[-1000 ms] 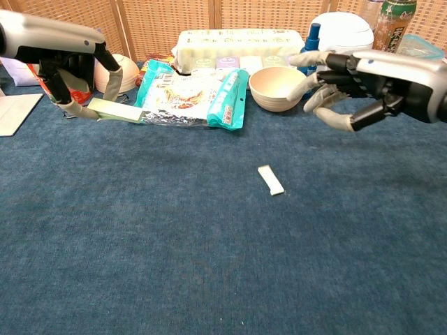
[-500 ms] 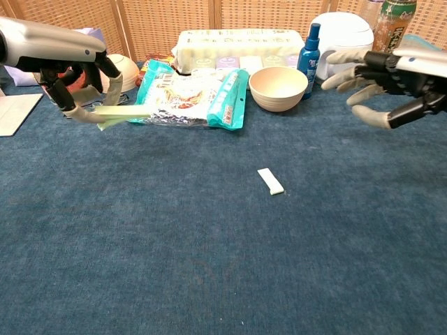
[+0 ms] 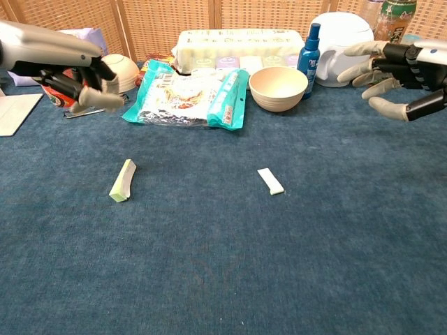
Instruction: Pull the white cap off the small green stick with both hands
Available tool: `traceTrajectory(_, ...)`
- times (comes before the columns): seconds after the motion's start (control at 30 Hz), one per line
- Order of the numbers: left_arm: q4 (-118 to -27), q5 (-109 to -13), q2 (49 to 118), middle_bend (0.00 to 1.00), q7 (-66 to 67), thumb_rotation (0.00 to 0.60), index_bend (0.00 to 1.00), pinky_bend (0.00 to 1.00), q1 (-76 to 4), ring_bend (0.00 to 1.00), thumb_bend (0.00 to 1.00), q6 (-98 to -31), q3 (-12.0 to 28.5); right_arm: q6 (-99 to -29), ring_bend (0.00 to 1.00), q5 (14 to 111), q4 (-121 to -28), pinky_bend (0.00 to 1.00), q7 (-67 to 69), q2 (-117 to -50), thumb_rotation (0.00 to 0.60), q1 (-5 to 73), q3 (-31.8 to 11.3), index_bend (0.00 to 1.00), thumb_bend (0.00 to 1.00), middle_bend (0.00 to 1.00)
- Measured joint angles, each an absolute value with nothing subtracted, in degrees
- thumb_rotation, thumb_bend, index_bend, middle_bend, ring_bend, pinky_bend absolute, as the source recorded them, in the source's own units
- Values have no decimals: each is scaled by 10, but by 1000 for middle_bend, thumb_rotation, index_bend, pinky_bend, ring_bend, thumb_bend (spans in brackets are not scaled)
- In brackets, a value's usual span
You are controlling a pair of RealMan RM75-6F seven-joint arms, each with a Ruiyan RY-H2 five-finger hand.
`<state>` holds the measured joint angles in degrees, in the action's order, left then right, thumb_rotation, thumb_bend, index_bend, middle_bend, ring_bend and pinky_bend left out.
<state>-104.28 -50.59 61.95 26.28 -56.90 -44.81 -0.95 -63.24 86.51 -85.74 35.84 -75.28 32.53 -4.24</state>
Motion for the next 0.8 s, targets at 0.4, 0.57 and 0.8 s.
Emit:
traceTrajectory(0.4,-1108,-426,579,48,305,0,226,123,-560,0,135,-506,-34,-629,144,864,-857,194,347,-750,600,324,-45,0,525,196)
traceTrajectory(0.57,-1108,-446,571,26,285,0,180,115,-538,0,135,-501,-36,-632,144,863,-857,194,338,-749,600,320,-45,0,524,197)
traceTrajectory(0.8,-1094,-562,576,0,206,0,91,104,-446,0,135,-611,-37,-642,144,858,-856,193,311,-750,600,312,-47,0,524,197)
